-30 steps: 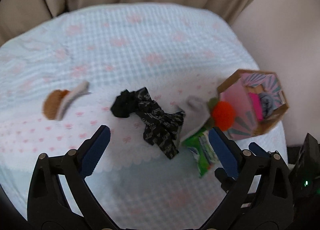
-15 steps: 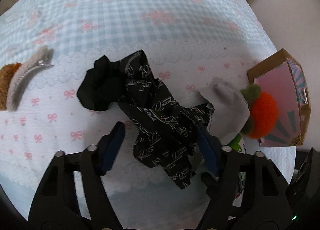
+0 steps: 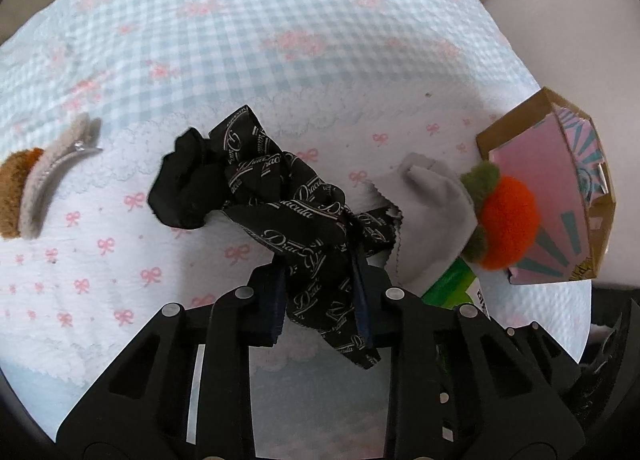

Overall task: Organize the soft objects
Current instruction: 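Grasp the black patterned cloth with the left tool while the right tool grasps the green wipes pack, then carry the black cloth and green wipes pack over the cardboard box with both tools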

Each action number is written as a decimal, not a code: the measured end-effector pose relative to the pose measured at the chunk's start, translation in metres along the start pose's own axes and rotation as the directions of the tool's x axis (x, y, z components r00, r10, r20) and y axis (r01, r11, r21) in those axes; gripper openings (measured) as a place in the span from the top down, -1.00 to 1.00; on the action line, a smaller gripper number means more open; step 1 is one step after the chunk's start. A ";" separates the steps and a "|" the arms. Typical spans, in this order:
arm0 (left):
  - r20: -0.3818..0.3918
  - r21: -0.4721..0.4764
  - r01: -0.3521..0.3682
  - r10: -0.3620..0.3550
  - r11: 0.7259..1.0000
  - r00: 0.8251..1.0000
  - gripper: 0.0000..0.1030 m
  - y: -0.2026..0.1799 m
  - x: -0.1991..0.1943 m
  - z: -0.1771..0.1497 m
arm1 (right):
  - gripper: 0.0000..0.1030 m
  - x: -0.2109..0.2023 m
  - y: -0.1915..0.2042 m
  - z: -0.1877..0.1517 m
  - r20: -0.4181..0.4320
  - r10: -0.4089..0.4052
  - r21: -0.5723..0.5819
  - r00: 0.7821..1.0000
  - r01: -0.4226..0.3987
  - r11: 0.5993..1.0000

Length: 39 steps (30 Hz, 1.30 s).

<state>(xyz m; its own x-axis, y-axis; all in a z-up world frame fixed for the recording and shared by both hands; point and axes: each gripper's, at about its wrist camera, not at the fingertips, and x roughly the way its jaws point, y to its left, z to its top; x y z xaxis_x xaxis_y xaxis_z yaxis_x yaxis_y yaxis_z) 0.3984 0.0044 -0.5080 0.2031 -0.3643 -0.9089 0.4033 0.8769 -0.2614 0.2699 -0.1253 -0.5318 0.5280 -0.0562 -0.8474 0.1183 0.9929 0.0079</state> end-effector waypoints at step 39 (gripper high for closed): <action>0.365 -0.022 -0.057 0.061 0.998 0.929 0.54 -0.154 -0.353 -0.062 | 0.14 -0.354 -0.094 0.066 0.281 0.012 0.093 0.960 -0.040 0.995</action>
<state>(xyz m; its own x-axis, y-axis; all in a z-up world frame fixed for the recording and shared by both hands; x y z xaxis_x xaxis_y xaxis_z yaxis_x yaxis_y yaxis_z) 0.2094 0.0178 -0.1674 0.5386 -0.3998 -0.7417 0.3717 0.9027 -0.2167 0.1268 -0.2058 -0.1973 0.7447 -0.0711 -0.6636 0.1748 0.9804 0.0910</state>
